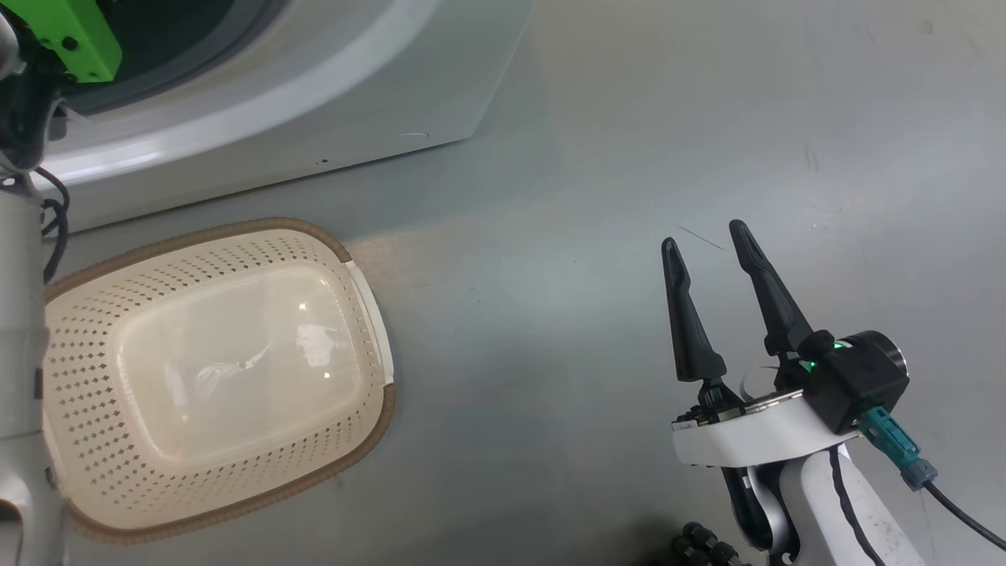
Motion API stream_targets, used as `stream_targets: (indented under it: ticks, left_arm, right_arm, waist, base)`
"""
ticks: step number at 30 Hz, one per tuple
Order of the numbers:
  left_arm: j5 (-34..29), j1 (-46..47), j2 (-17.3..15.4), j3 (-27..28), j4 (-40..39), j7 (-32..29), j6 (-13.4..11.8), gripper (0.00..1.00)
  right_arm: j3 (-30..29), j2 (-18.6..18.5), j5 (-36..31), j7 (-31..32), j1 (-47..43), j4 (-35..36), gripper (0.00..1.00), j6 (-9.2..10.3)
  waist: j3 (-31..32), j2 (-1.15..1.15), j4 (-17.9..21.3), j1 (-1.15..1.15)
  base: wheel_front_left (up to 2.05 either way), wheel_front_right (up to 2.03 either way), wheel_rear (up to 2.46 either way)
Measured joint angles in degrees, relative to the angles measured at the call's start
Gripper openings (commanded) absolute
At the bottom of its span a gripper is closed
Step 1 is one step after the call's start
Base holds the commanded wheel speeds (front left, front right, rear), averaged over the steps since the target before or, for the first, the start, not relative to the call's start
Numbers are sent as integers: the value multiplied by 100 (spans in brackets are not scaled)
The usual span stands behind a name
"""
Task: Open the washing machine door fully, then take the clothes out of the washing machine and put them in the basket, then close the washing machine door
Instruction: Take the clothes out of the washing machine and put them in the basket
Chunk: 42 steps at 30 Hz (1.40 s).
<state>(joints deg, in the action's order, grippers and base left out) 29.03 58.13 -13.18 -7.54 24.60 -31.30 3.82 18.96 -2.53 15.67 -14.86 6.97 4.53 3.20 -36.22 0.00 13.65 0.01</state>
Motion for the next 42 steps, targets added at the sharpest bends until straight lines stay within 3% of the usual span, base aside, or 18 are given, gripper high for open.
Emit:
stream_targets:
  ticks: [17,18,19,21,31,42]
  left_arm:
    - [-135,115,-131,68,832,65,-210,100]
    - [-170,118,-141,73,856,85,-234,76]
    - [-210,127,-155,73,877,102,-253,76]
    - [-261,161,-190,45,939,112,-253,0]
    - [-603,213,-290,-163,1137,412,-300,0]
    - [-571,214,-21,-131,1178,1173,-294,0]
  right_arm:
    - [121,1,102,0,169,-23,100,103]
    - [125,1,102,0,191,-22,100,104]
    - [131,1,102,0,203,-21,100,104]
    - [137,1,102,0,205,-24,100,104]
    - [142,1,103,0,240,-46,100,157]
    - [-15,0,9,0,247,-81,100,159]
  waist:
    - [-219,0,253,-1]
    - [-221,0,259,0]
    - [-222,0,264,0]
    - [-224,0,275,0]
    - [-199,0,286,-1]
    - [-81,0,48,-1]
  base:
    - [0,0,0]
    - [0,0,0]
    - [0,0,0]
    - [0,0,0]
    - [0,0,0]
    - [0,0,0]
